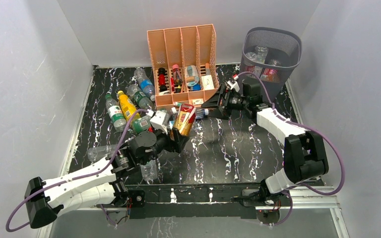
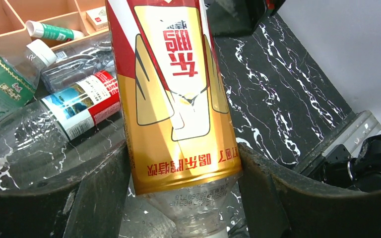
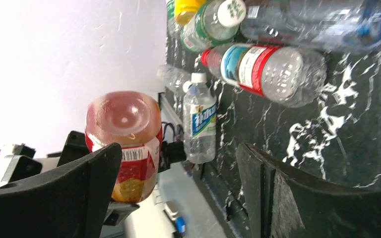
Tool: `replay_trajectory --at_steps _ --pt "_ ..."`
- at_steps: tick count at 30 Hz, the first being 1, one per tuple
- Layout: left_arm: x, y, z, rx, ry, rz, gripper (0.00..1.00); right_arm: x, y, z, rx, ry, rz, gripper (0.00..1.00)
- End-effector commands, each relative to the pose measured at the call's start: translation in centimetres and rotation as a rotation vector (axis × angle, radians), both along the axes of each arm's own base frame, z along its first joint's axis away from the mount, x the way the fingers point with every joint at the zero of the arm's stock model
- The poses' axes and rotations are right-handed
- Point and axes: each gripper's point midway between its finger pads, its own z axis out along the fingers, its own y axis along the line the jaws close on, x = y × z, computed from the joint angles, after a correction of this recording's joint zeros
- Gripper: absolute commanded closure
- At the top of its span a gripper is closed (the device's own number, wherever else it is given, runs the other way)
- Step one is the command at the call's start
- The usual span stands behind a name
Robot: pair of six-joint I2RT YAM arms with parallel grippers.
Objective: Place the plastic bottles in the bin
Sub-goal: Pick up the plastic bottle at the center of the board.
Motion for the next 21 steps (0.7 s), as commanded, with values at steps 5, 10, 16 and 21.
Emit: replay_trajectory --at_steps 5,10,16,21 --pt "1.6 -1.5 1.9 -0.026 -0.075 0.015 0.57 -1.4 1.2 6.1 0.226 -0.061 0.071 0.02" --pt "2.0 -2.6 2.0 -0.036 -0.076 0.004 0.57 -2.0 1.8 6.8 0.252 -0.069 0.094 0.02" --pt "2.3 -3.2 2.6 -0.052 -0.084 -0.002 0.57 -2.4 2.1 5.4 0.183 -0.064 0.096 0.02" --pt "2.3 -3.0 2.9 -0.062 -0.090 0.004 0.57 -2.9 1.8 5.0 0.148 -0.075 0.095 0.02"
